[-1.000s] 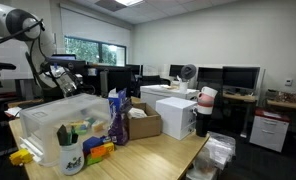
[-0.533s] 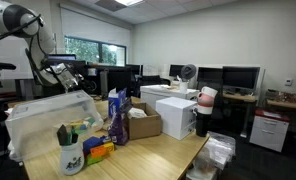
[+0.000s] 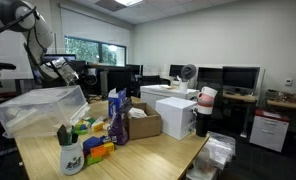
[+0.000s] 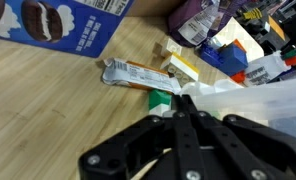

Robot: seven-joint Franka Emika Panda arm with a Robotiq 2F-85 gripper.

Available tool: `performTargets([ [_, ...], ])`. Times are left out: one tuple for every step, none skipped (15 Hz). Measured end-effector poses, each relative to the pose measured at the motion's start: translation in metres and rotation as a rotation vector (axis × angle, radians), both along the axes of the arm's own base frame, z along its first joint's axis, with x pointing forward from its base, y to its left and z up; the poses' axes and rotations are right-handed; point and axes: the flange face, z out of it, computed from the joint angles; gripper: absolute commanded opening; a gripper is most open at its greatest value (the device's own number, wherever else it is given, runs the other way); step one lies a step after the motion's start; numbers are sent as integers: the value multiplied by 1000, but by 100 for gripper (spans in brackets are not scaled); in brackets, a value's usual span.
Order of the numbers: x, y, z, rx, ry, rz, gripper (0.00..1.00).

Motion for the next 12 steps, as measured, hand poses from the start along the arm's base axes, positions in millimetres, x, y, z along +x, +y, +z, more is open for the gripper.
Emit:
performTargets([
  [1, 0, 4, 2, -16, -6, 2],
  [1, 0, 9, 4, -31, -12, 2],
  [2, -1, 13, 5, -45, -17, 2],
  [3, -1, 17, 6, -58, -22, 2],
  [3, -1, 21, 7, -74, -29, 2],
  [3, -2, 24, 8, -90, -37, 2],
  [3, -2, 28, 8, -107, -46, 2],
  [4, -2, 32, 9, -128, -58, 2],
  [4, -3, 36, 10, -149, -71, 2],
  [4, -3, 40, 11, -172, -85, 2],
  [4, -3, 45, 13, -195, -98, 2],
  [5, -4, 50, 15, -220, -113, 2],
])
